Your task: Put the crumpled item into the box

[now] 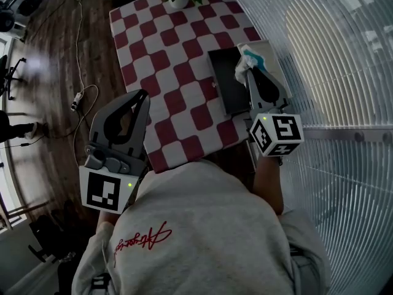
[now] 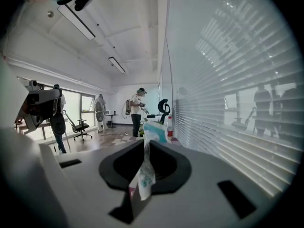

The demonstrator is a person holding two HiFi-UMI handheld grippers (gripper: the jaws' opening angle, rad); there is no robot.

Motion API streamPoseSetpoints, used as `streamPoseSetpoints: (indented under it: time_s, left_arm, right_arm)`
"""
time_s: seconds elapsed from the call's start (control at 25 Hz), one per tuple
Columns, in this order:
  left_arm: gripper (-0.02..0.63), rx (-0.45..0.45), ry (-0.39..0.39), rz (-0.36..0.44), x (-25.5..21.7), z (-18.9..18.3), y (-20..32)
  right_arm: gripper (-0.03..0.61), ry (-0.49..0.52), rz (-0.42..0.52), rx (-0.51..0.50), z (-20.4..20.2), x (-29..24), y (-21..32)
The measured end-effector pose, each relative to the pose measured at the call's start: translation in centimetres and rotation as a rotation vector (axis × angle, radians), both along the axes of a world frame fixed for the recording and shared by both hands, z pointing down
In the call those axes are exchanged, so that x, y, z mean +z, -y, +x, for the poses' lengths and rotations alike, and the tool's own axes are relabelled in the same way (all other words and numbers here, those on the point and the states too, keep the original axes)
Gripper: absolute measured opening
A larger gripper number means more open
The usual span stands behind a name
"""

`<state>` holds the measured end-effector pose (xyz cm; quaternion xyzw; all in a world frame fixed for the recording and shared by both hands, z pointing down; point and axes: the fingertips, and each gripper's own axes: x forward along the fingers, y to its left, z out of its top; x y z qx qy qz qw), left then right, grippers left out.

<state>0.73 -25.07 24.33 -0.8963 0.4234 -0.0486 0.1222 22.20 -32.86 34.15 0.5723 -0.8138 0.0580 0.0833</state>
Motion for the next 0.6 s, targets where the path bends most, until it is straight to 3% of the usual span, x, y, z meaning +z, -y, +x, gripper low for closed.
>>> streamPoseSetpoints:
  time_s: [0.6]
  left_arm:
    - [0.018, -0.038, 0.006, -0.015, 0.6, 0.2, 0.1]
  right_arm:
    - [0.044, -0.021, -0.071, -0.026, 0.2, 2.9, 1.2]
